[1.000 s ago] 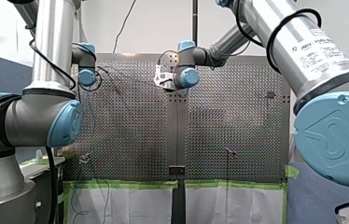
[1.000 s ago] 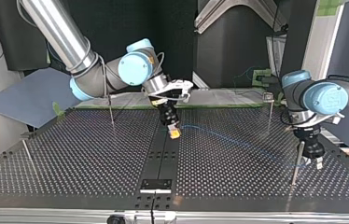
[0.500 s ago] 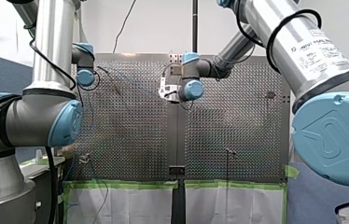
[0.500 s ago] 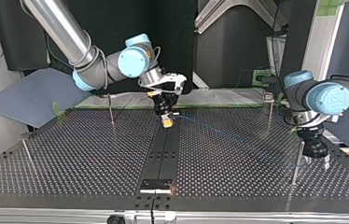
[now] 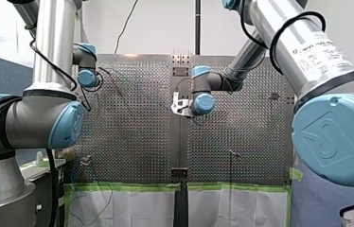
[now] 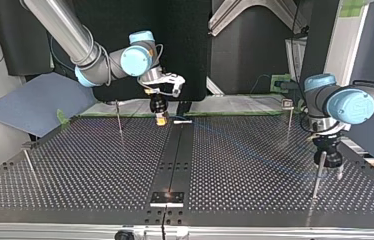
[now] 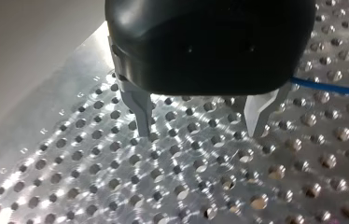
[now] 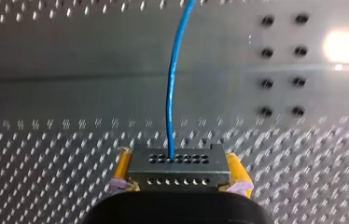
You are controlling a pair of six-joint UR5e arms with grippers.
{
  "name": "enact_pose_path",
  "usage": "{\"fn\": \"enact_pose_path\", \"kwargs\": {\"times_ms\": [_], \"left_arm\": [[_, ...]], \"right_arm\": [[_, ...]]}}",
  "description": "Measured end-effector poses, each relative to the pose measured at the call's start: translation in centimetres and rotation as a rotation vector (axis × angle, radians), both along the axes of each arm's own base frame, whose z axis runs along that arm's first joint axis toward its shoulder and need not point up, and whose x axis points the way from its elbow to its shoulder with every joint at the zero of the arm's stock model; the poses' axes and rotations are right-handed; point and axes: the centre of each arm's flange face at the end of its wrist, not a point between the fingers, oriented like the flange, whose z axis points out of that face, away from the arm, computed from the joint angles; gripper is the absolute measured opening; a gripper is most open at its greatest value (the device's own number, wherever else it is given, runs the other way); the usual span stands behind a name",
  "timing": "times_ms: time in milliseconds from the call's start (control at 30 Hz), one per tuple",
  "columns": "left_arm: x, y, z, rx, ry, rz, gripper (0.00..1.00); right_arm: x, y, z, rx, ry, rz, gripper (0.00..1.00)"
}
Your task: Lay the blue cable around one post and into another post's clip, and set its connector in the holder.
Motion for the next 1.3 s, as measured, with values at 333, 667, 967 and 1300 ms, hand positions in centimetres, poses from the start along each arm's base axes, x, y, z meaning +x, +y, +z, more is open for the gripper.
{"fn": "enact_pose_path", "kwargs": {"times_ms": [333, 667, 967, 1300], "left_arm": [[0.6, -0.3, -3.2, -0.047, 0.077, -0.038, 1.0], [0.8, 0.4, -5.3, -0.065, 0.133, 0.016, 1.0], [0.7, 0.4, -5.3, -0.063, 0.135, 0.017, 1.0], [0.7, 0.0, -5.3, -0.06, 0.137, 0.007, 1.0]], "right_arm": [[-4.4, -1.7, -3.1, 0.006, -0.011, -0.1, 0.0], [-10.3, -4.1, -2.6, -0.011, -0.102, -0.166, 0.0], [-15.2, -4.9, -5.3, 0.004, -0.115, -0.258, 0.0], [-21.0, -5.3, -8.4, 0.025, -0.166, -0.358, 0.0]]}}
